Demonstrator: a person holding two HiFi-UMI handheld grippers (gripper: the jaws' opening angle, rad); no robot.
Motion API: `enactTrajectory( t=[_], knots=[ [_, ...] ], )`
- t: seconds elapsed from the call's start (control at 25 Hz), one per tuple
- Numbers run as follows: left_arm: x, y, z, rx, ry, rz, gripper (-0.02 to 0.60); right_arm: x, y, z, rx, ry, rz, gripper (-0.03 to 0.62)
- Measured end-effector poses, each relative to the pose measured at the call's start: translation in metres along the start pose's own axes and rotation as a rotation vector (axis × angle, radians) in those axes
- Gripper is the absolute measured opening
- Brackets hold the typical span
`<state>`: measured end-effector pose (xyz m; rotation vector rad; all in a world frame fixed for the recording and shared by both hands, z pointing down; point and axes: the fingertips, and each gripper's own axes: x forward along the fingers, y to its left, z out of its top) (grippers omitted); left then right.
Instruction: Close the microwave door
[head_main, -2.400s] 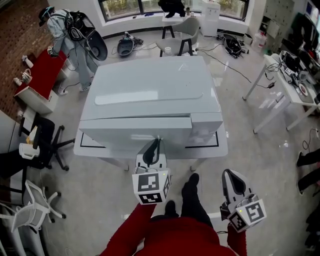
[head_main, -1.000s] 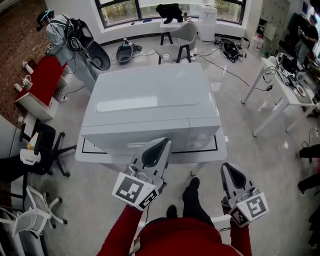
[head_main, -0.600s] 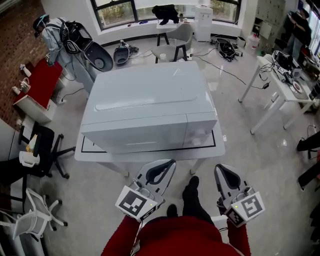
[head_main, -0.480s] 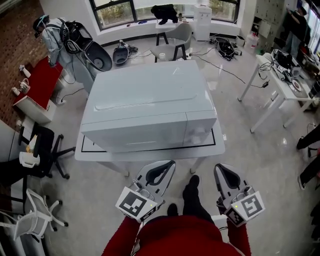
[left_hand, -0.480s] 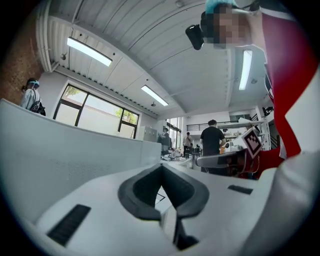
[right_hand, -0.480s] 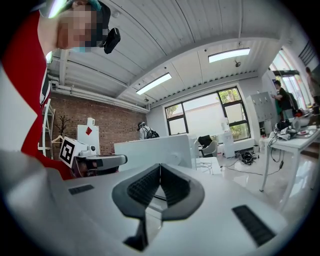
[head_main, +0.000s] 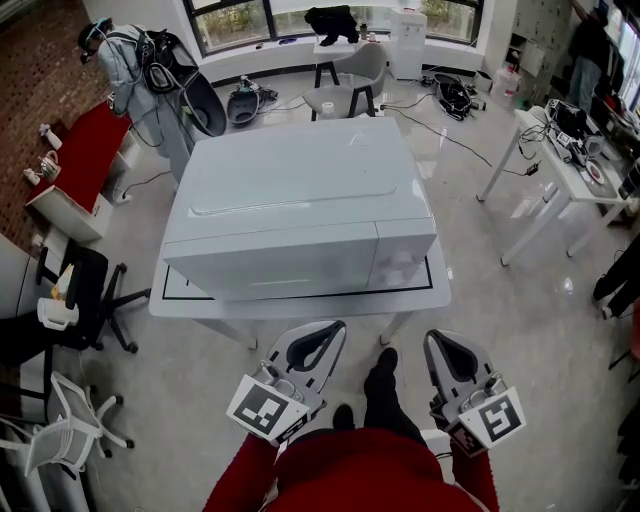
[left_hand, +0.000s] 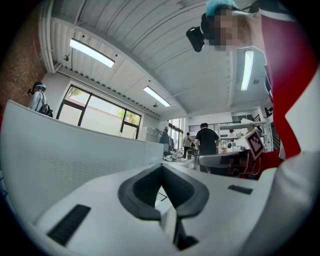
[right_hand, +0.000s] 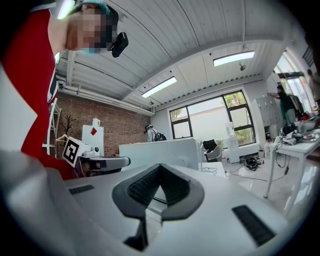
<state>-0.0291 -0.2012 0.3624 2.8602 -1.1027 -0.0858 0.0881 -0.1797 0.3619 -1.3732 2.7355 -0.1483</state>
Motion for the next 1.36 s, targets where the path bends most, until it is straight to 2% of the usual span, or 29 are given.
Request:
enactTrajectory(
  t=[0.28, 0.68, 0.84, 1.0, 1.16, 1.36],
  knots=[
    [-0.003, 0.005, 0.003, -0.002, -0.012, 0.029, 0.009, 0.002, 0.001, 0.003, -0.003, -0.005, 0.000, 0.012],
    [-0.004, 0.004, -0.004, -0.025, -0.002, 0.026, 0.009, 0.002, 0.000, -0.004, -0.009, 0.018, -0.006, 0.012],
    [-0.006, 0.009, -0.016, 0.002, 0.043, 0.033, 0.009, 0.003, 0.000, -0.006, -0.013, 0.020, -0.007, 0.012],
    [-0.007, 0.011, -0.015, 0.007, 0.053, 0.033, 0.009, 0.006, 0.001, -0.005, -0.011, 0.026, -0.010, 0.012],
    [-0.004, 0.009, -0.005, -0.012, 0.007, 0.029, 0.009, 0.006, 0.000, -0.005, -0.010, 0.028, -0.014, 0.012],
    [-0.011, 0.013, -0.028, 0.016, 0.093, 0.039, 0.009, 0.006, -0.002, -0.006, -0.010, 0.028, -0.017, 0.012]
  ],
)
